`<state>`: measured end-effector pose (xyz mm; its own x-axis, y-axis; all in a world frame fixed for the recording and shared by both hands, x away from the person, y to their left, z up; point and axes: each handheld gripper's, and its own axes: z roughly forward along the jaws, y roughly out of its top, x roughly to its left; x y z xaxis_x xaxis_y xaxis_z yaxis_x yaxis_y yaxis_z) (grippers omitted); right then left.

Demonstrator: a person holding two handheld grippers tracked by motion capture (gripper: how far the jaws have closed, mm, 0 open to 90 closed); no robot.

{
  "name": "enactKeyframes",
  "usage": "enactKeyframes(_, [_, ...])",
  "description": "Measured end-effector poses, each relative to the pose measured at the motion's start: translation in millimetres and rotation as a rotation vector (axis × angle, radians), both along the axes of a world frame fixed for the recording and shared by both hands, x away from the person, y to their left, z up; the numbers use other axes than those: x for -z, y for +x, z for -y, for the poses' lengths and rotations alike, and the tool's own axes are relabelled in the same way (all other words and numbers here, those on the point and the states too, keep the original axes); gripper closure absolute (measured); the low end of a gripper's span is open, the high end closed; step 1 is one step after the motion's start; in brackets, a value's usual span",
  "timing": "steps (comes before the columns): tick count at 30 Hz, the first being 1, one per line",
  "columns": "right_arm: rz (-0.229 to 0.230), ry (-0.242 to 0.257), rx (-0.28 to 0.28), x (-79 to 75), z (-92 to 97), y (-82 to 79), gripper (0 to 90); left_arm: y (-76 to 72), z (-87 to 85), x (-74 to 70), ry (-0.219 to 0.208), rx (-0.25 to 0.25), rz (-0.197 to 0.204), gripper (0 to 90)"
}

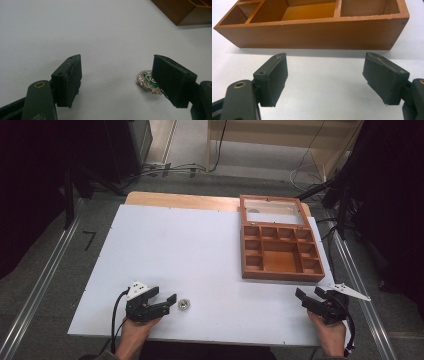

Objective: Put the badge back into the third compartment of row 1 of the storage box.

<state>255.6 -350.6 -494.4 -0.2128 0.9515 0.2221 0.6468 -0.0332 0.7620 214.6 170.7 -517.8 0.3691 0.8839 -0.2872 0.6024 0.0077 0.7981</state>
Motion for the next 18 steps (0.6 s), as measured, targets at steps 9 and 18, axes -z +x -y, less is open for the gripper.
enactKeyframes(9, [-0.001, -0.002, -0.004, 0.1, -0.4, 0.2, 18.2, 0.1, 8.5, -0.3, 0.016, 0.021, -0.004, 26.4])
enactKeyframes(18, [-0.003, -0.002, -0.004, 0.4, -1.2, 0.6, 18.2, 0.7, 19.7, 0.6, 0.048, 0.05, -0.018, 27.4])
